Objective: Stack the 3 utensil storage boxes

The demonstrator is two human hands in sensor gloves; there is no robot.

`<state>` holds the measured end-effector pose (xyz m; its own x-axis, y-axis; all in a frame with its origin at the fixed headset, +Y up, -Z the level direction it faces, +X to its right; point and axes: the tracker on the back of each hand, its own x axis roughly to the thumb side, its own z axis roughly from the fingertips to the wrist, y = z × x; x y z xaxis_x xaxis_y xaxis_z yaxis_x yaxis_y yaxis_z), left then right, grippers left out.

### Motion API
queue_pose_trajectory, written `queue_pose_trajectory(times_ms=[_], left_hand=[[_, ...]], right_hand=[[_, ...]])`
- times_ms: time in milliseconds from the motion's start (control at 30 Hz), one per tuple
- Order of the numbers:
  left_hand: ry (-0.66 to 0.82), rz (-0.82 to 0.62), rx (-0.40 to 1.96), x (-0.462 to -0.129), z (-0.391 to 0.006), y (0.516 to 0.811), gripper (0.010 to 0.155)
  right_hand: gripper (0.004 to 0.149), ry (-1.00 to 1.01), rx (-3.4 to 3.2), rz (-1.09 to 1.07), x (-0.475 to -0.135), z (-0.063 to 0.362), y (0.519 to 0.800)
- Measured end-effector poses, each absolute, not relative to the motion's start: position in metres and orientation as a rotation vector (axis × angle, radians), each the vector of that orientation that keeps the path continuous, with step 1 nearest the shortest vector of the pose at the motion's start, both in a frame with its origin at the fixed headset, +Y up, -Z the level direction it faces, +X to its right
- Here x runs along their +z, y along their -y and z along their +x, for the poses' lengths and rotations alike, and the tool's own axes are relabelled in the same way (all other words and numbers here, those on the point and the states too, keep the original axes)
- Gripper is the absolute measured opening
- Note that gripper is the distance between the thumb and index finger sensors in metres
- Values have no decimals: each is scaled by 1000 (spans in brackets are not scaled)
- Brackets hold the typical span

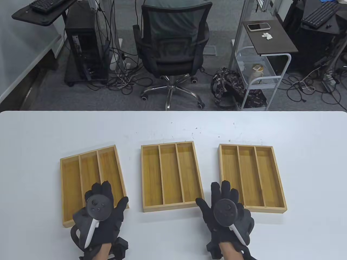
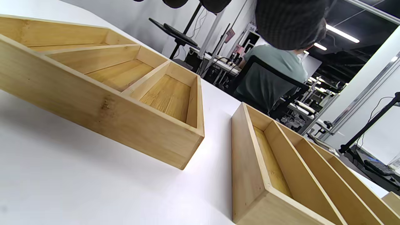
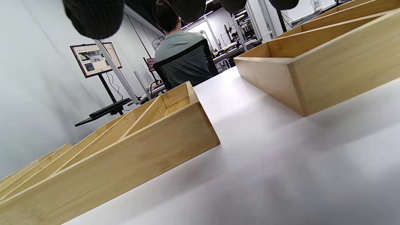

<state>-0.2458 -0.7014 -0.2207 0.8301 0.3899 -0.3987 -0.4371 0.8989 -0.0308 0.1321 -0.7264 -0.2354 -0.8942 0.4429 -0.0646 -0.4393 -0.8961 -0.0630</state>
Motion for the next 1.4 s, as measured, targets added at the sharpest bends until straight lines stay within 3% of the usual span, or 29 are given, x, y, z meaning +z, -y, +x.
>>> queue_pose_trajectory(times_ms=[300, 533, 800, 1067, 1133, 1400], left_hand=[[-505, -91, 465, -226, -271, 706, 87], [-854, -33, 551, -222, -336, 725, 98], [-1075, -234, 617, -223, -383, 763, 93], [-1078, -224, 337, -232, -380, 766, 68], [-1087, -203, 327, -230, -381, 767, 50], [-923, -231, 509, -233, -389, 773, 45]], right_hand=[[79, 36, 2677, -112, -237, 133, 728], [79, 35, 2678, -118, -237, 132, 730], [78, 5, 2652, -112, -238, 131, 731], [78, -15, 2640, -115, -241, 133, 733], [78, -15, 2629, -114, -241, 133, 733], [78, -14, 2642, -89, -240, 126, 733]])
